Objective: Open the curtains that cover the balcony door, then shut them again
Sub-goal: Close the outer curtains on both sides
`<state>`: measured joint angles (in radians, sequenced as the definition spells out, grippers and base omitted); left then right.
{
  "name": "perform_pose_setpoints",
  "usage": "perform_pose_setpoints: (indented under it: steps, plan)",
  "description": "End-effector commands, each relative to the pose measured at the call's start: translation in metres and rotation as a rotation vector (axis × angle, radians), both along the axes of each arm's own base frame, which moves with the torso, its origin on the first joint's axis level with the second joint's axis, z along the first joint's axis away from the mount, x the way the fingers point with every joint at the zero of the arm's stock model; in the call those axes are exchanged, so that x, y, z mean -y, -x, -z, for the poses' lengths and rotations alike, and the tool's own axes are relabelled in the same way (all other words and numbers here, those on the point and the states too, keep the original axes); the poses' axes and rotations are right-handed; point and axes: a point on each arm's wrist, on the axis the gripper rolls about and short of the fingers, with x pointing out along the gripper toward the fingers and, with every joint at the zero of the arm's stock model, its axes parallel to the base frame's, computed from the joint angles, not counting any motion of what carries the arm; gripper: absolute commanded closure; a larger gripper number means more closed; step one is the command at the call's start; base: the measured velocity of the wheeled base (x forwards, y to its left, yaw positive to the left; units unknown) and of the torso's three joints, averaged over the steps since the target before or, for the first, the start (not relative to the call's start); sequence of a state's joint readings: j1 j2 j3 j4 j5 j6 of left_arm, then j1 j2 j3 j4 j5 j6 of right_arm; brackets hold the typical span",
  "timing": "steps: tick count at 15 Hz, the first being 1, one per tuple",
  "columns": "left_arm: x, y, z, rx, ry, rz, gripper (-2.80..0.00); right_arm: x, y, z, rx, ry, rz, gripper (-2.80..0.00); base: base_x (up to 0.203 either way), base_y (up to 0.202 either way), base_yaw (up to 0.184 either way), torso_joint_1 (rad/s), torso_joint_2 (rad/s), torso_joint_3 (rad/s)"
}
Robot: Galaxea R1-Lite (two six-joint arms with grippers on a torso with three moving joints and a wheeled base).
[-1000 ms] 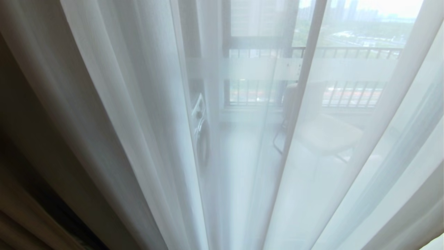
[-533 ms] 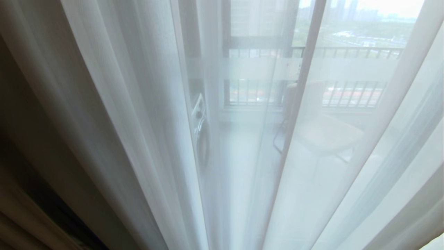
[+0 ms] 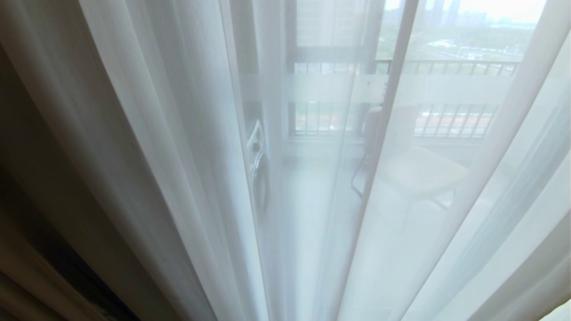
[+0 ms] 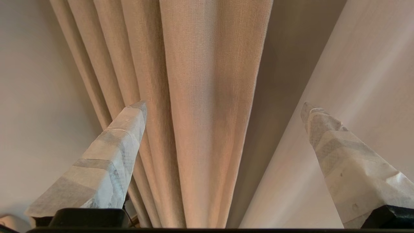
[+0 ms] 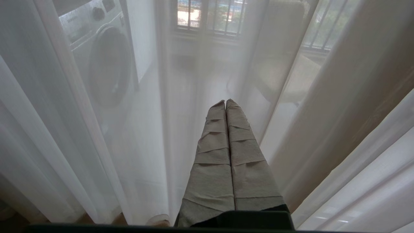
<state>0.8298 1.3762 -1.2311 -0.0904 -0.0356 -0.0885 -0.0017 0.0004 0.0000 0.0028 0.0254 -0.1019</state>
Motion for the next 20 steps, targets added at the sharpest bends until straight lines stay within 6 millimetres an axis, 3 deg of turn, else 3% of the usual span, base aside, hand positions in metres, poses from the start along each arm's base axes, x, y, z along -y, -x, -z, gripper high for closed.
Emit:
perform_pose_setpoints:
  steps: [1,20]
  plan:
    - [-0.001,-0.002,0.0,0.0,0.001,0.006,-2.8,0.0,0.0,0.0,0.002,0.001,-0.001,0.0,0.0,0.0,0.0,0.0,0.0,0.0]
    - [-0.069,-0.074,-0.004,0.091,-0.085,0.02,-2.8,0.0,0.0,0.0,0.001,0.001,-0.001,0.0,0.0,0.0,0.0,0.0,0.0,0.0]
